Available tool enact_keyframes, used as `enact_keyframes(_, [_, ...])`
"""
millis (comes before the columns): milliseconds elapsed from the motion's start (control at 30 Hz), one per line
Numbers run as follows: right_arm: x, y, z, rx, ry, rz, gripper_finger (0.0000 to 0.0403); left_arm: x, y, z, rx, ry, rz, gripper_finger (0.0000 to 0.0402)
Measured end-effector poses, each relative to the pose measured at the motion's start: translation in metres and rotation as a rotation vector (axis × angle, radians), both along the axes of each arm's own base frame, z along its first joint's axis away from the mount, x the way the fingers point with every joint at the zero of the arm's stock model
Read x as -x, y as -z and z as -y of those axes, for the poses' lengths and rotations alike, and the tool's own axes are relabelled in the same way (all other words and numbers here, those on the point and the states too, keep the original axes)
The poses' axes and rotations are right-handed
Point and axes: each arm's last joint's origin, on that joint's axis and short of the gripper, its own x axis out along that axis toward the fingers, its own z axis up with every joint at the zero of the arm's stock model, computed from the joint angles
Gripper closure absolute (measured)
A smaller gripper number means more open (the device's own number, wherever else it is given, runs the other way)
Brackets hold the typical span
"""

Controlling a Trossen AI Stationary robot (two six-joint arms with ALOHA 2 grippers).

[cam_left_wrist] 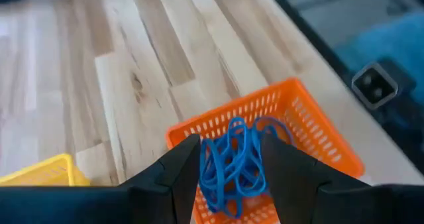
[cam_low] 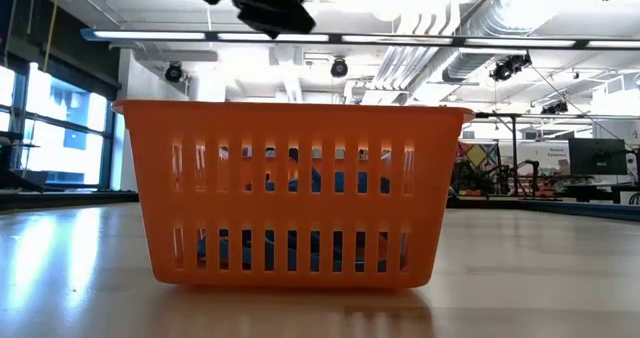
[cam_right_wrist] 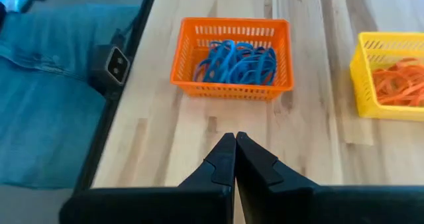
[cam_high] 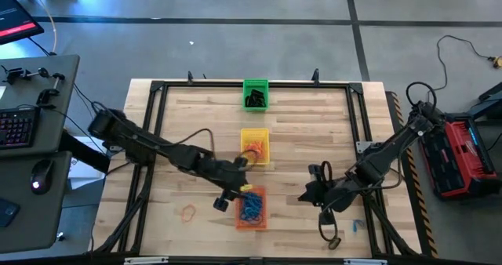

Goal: Sort rubber bands into baskets
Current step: Put the black rubber band into the green bin

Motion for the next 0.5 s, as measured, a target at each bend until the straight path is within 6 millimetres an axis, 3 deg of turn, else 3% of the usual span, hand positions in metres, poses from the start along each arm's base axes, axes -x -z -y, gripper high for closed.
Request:
enact_keyframes(233, [0.007, 0.004, -0.009, -0.078, 0.05, -0.049, 0.0403, 0.031, 0.013, -0.011, 0.148, -0.099, 0.144, 0.025])
enact_keyframes(500, [0.018, 0.005, -0.019, -0.18, 0.105, -0.1, 0.0402, 0.056, 0.03, -0.022, 0.177, -0.212, 0.207, 0.025])
